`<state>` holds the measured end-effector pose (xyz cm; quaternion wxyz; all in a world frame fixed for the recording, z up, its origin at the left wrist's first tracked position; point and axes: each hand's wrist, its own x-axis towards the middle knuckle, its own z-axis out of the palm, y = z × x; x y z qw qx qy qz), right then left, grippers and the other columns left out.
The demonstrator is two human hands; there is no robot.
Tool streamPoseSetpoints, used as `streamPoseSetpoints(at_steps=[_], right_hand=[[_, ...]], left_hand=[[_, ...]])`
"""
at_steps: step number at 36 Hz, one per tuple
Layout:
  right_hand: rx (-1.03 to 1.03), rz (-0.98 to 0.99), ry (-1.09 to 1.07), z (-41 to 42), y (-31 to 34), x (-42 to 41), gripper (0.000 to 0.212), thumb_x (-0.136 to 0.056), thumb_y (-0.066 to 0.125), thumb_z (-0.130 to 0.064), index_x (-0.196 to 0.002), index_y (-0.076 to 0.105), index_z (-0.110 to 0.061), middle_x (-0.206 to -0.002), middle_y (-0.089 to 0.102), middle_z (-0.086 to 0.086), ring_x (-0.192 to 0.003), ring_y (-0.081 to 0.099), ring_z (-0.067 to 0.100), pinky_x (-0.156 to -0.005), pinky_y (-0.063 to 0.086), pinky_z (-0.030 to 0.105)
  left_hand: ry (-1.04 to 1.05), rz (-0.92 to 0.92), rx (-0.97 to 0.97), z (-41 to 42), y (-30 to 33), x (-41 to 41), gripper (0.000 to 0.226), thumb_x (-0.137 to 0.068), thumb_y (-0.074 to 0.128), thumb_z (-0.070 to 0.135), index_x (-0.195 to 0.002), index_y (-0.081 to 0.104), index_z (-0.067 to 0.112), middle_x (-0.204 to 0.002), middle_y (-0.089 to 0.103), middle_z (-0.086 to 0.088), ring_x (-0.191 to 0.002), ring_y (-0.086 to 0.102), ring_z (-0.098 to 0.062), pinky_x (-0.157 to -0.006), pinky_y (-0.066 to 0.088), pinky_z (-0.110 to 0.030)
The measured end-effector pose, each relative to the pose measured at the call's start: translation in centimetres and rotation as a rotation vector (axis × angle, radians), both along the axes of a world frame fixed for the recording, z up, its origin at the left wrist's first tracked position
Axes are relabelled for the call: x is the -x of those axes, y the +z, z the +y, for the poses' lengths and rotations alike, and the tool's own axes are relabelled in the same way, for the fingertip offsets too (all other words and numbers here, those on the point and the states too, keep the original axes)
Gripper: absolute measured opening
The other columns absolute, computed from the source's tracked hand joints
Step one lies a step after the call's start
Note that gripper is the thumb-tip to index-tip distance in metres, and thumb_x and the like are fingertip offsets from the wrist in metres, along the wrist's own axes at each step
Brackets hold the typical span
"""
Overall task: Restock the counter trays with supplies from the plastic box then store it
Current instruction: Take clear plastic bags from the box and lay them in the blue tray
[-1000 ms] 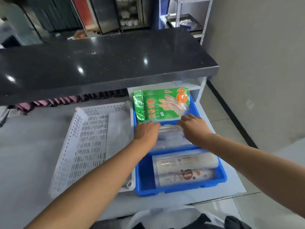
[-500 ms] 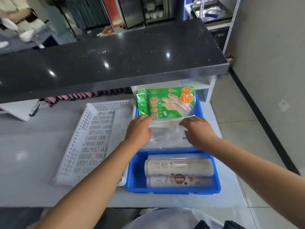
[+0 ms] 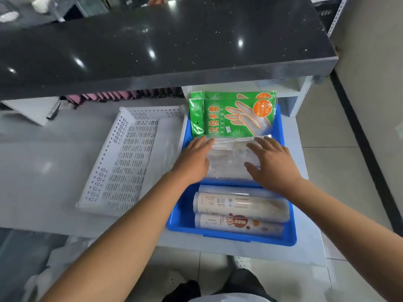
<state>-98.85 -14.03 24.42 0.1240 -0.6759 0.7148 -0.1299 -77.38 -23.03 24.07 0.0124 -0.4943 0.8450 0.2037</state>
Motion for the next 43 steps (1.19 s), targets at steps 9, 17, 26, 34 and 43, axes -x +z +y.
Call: streamPoseSetpoints(at_steps=[9, 17, 26, 34, 43], right_hand=[[0.012, -0.136, 0.096, 2.4, 6.0, -8.8, 0.056, -0.090, 0.062, -0.043, -0.140, 0.053, -0.021, -0.150, 0.047, 0.006, -0.140, 0.038, 0.029, -0.112, 0.034, 0.049], [0.031, -0.411, 0.310, 8.7, 8.2, -26.9, 0.052, -0.087, 0.059, -0.047, -0.134, 0.058, -0.025, -0.143, 0.052, -0.002, -0.135, 0.043, 0.016, -0.109, 0.032, 0.028], [-0.461, -0.204, 0.660, 15.8, 0.1, -44.1, 0.070, -0.085, 0.048, -0.069, -0.147, 0.034, -0.040, -0.160, 0.027, -0.006, -0.148, 0.021, 0.016, -0.119, 0.022, 0.042], [-0.499, -0.115, 0.851, 15.7, 0.0, -53.3, 0.058, -0.092, 0.055, -0.054, -0.145, 0.041, -0.036, -0.154, 0.038, -0.011, -0.143, 0.028, 0.011, -0.117, 0.022, 0.032], [-0.607, -0.043, 0.971, 11.2, -1.4, -62.4, 0.055, -0.091, 0.059, -0.050, -0.141, 0.046, -0.033, -0.147, 0.046, -0.011, -0.133, 0.043, 0.012, -0.108, 0.032, 0.028]], left_hand=[[0.179, 0.352, 0.000, 7.7, 5.4, -9.2, 0.068, -0.097, 0.058, 0.030, -0.155, 0.023, 0.030, -0.165, 0.012, 0.002, -0.152, 0.008, -0.013, -0.123, 0.010, -0.032], [0.685, 0.403, -0.010, 22.8, 2.6, -29.5, 0.073, -0.091, 0.062, 0.045, -0.153, 0.025, 0.037, -0.163, 0.013, 0.012, -0.151, 0.009, -0.011, -0.123, 0.018, -0.043], [1.122, 0.367, -0.202, 38.0, -3.4, -44.1, 0.081, -0.087, 0.065, 0.049, -0.153, 0.023, 0.032, -0.161, 0.019, 0.008, -0.149, 0.015, -0.016, -0.120, 0.021, -0.036], [1.388, 0.370, -0.327, 44.9, -5.4, -50.1, 0.079, -0.090, 0.062, 0.050, -0.154, 0.021, 0.030, -0.163, 0.020, 0.004, -0.149, 0.017, -0.017, -0.118, 0.020, -0.032], [1.484, 0.484, -0.458, 43.6, -6.4, -54.5, 0.079, -0.091, 0.058, 0.053, -0.155, 0.014, 0.037, -0.165, 0.009, 0.005, -0.152, 0.006, -0.015, -0.121, 0.014, -0.034]])
